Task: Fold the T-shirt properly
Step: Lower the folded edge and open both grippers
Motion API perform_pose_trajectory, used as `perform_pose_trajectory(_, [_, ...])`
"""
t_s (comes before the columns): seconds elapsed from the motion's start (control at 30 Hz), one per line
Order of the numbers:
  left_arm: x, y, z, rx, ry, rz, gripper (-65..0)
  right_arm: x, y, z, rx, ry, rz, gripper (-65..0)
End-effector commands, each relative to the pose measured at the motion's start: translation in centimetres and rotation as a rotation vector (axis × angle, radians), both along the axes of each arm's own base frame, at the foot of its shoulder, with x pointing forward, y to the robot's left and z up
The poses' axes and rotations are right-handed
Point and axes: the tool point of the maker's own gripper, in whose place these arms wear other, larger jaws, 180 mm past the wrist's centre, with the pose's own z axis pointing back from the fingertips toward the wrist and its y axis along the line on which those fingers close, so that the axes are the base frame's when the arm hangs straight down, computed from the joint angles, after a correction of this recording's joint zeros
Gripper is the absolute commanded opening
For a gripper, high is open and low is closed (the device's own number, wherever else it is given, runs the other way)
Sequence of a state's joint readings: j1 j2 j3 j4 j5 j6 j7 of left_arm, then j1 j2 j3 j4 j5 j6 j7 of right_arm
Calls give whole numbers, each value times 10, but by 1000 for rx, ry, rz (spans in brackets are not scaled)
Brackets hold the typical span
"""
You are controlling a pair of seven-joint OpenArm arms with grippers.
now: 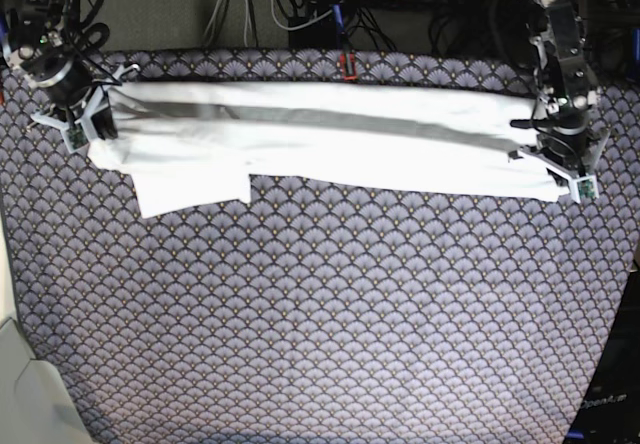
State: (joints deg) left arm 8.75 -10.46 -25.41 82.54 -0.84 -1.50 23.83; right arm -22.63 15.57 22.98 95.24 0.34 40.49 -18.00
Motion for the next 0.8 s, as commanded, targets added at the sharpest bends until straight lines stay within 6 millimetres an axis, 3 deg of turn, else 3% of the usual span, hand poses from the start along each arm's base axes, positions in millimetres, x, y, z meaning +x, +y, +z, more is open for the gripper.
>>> perform_pose_trajectory(0.0, [5, 10, 14, 39, -39, 10, -640, 3, -7, 9, -16, -27, -2, -650])
perform_pose_trajectory(0.1, [-2, 10, 9, 42, -19, 9, -625, 0, -6, 8, -16, -21, -1, -610])
perform_pose_trajectory(0.27, [-3, 10, 8, 39, -17, 9, -430, -7, -5, 6, -18, -7, 3, -452])
perform_pose_trajectory(0.37, [-10, 10, 3, 38, -1, 11, -361, -13, -2, 10, -27, -10, 19, -377])
perform_pose_trajectory(0.5, [-11, 10, 2, 38, 2, 11, -355, -12, 4, 26, -48, -44, 45, -338])
perform_pose_trajectory(0.77, [-12, 11, 3, 40, 2, 11, -352, -7, -31, 44, -100, -90, -37, -337])
